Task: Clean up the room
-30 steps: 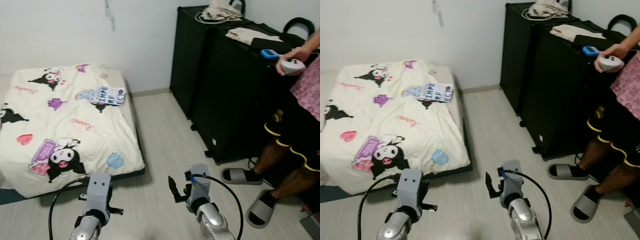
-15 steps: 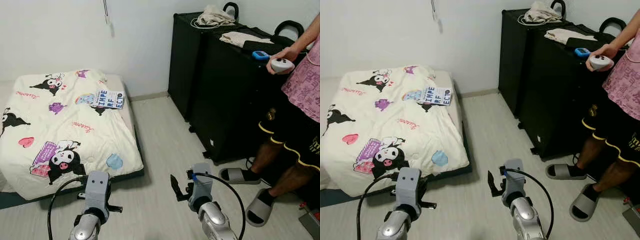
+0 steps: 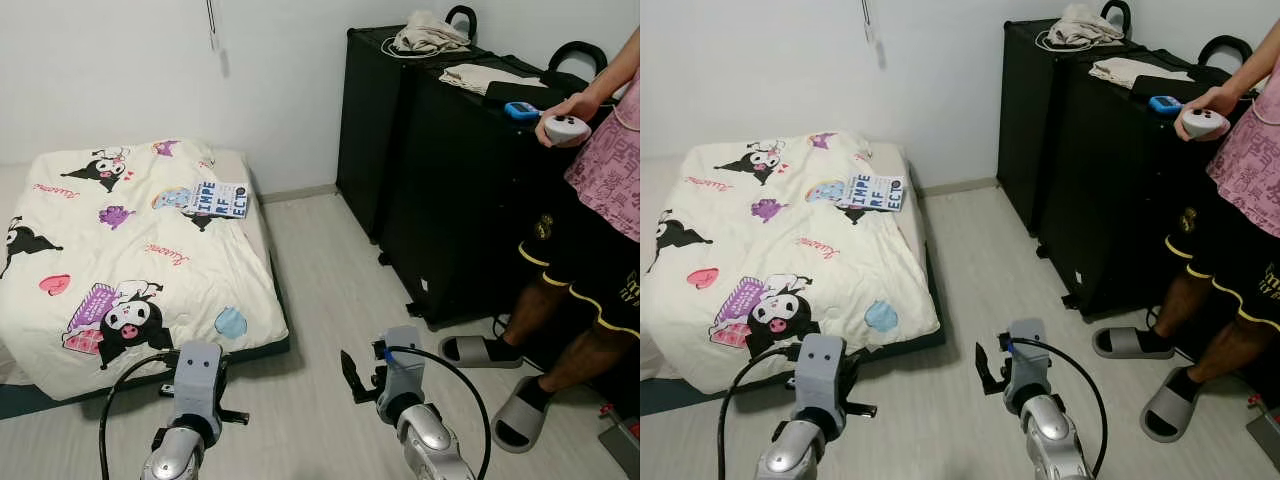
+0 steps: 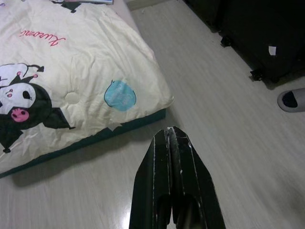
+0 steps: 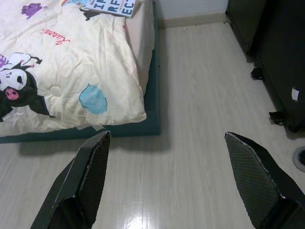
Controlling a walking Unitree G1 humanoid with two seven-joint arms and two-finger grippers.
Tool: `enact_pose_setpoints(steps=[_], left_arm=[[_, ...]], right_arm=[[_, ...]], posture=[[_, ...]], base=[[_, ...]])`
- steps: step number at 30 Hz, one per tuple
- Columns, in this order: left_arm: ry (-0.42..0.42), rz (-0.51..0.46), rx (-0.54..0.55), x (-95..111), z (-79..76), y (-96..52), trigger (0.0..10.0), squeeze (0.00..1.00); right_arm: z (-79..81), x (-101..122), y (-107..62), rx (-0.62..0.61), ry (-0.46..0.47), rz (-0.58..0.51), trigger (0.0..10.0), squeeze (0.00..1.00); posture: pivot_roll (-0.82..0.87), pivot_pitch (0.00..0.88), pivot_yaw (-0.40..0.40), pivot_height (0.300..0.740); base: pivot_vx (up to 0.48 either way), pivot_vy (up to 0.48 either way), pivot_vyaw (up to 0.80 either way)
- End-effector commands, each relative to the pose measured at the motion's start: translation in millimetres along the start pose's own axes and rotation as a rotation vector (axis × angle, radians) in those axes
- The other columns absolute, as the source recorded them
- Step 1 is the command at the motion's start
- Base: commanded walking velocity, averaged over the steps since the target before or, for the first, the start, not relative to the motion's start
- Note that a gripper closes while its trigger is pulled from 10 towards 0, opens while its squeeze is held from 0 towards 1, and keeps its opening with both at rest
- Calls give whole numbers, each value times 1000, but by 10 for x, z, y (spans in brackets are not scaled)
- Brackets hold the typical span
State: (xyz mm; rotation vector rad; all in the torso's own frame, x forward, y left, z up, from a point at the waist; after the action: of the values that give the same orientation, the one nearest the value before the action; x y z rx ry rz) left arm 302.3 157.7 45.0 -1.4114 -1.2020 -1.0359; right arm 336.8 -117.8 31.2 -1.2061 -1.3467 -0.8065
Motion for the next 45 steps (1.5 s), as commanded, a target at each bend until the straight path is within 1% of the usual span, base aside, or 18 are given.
enact_pose_setpoints(steps=[1, 26, 28, 30, 37, 42, 43, 44, 45], left_arm=[[-4, -6, -10, 1, -21, -20, 10000, 0], [-15, -4, -7, -17, -18, -37, 10000, 0], [-15, -4, -7, -19, -17, -39, 10000, 0], [-15, -5, -6, -18, -13, -44, 10000, 0], [-14, -3, -6, -22, -13, -46, 10000, 0], [-14, -2, -7, -26, -14, -56, 10000, 0], [-14, -1, -7, -26, -15, -57, 10000, 0], [-14, -1, -7, -26, -15, -57, 10000, 0], [-14, -1, -7, -27, -15, -58, 10000, 0]], right_arm=[[6, -54, -12, 3, 2, 23, 10000, 0], [10, -58, -18, 10, 2, 22, 10000, 0], [11, -59, -17, 11, -2, 22, 10000, 0], [33, -49, -12, 28, -35, 21, 10000, 0], [49, -48, -12, 41, -45, 20, 10000, 0], [63, -50, -14, 49, -51, 21, 10000, 0], [71, -44, -17, 49, -25, 14, 10000, 0], [71, -44, -17, 49, -25, 14, 10000, 0], [77, -40, -19, 48, -4, 9, 10000, 0]], posture=[[47, 145, 8, 740], [47, 134, -1, 740], [47, 134, -1, 740], [47, 132, -1, 740], [47, 130, -1, 740], [46, 130, -1, 740], [47, 131, -1, 740], [47, 131, -1, 740], [47, 131, -1, 740]], base=[[341, 0, 0], [353, 0, 0], [337, 0, 0], [334, 0, 0], [333, 0, 0], [330, 0, 784], [326, 0, 0], [326, 0, 0], [326, 0, 0]])
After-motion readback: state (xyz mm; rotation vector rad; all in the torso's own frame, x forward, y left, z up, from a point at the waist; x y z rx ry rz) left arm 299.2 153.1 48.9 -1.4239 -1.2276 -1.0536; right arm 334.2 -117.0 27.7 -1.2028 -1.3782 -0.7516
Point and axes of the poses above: a point about 5 cm out from each wrist's last joint towards the gripper, its own y axis pointing out of the wrist towards the gripper, its own x axis along the axis of the wrist's last joint, z = x × y, the point moved 4 cm from there along y, pointing out of the wrist towards the gripper, and after that the axes turned 12 degrees about -y, right-handed, at the moved point
